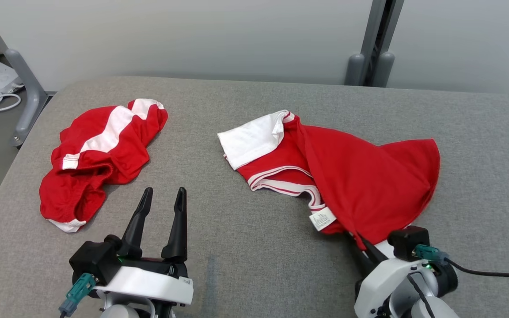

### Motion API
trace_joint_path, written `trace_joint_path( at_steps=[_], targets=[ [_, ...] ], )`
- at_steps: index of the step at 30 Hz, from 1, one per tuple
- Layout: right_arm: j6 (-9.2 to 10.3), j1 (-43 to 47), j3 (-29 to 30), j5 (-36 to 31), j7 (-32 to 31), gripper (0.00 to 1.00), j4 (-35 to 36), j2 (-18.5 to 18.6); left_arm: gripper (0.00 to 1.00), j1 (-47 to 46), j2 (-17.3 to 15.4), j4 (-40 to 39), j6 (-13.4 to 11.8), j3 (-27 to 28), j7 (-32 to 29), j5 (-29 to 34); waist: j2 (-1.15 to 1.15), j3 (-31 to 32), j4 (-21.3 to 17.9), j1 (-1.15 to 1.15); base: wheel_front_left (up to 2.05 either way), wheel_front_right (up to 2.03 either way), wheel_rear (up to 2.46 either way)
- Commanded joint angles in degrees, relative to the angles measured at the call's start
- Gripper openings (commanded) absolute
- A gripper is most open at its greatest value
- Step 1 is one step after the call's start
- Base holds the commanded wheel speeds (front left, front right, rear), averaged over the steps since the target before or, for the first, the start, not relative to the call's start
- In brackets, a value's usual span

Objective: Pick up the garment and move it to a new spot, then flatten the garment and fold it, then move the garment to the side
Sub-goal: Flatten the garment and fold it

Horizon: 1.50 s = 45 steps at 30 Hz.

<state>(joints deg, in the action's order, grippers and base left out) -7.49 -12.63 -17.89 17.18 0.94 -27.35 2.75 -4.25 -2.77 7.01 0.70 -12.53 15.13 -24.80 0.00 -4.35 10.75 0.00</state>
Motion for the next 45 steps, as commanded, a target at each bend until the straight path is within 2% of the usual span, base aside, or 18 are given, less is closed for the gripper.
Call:
trace_joint_path(
  at_steps=[1,8,12,13,15,24,29,32,36,45],
  targets=[
    [-0.01,0.69,-0.95,1.70,-1.51,0.00,1.44,0.29,1.00,0.09,-0.22,-0.21,-0.27,0.12,0.01,-0.26,0.00,0.43,-0.41,0.00,0.00,0.00,0.00],
    [-0.01,3.90,-5.56,10.70,-14.53,0.00,11.98,0.33,1.00,0.63,-0.22,-0.38,-0.38,0.17,0.01,-0.52,0.00,1.22,-0.91,0.00,0.00,0.00,0.00],
    [-0.01,4.99,-5.03,11.11,-19.83,0.00,15.56,1.47,1.00,1.06,-0.22,-0.34,-0.41,0.44,0.01,-0.56,0.00,1.53,-0.79,0.00,0.00,0.00,0.00],
    [-0.01,5.00,-4.30,10.00,-19.61,0.39,16.11,2.00,1.00,1.05,-0.20,-0.33,-0.38,0.41,0.01,-0.59,0.00,1.51,-0.63,0.00,0.00,0.00,0.00],
    [-0.01,5.96,-3.08,9.04,-19.43,1.00,16.32,1.64,1.00,0.93,-0.23,-0.32,-0.33,0.40,0.01,-0.63,0.00,1.55,-0.29,0.00,0.00,0.00,0.00],
    [-0.01,5.16,1.85,6.50,-16.34,1.00,17.26,0.75,1.00,1.23,-0.22,-0.38,-0.30,1.01,0.01,-0.58,0.00,1.55,0.07,0.00,0.00,0.00,0.00],
    [-0.01,2.96,6.92,0.77,-8.40,1.00,18.90,0.57,1.00,1.03,-0.22,-0.56,-0.33,1.03,0.01,-0.52,0.00,1.48,-0.32,0.00,0.00,0.00,0.00],
    [-0.01,2.01,8.80,-4.21,-2.99,1.00,19.56,0.70,1.00,0.84,-0.22,-0.68,-0.38,0.94,0.01,-0.50,0.00,1.47,-0.65,0.00,0.00,0.00,0.00],
    [-0.01,2.63,10.17,-7.66,2.45,1.00,19.21,0.56,1.00,0.81,-0.25,-0.76,-0.17,1.05,0.01,-0.26,0.00,1.39,-1.16,0.00,0.00,0.00,0.00],
    [0.00,5.32,12.01,-9.01,6.41,1.00,15.00,0.39,1.00,0.55,-0.22,-0.75,0.13,1.16,0.01,0.02,0.00,0.78,-1.96,0.00,0.00,0.00,0.00]
  ],
)
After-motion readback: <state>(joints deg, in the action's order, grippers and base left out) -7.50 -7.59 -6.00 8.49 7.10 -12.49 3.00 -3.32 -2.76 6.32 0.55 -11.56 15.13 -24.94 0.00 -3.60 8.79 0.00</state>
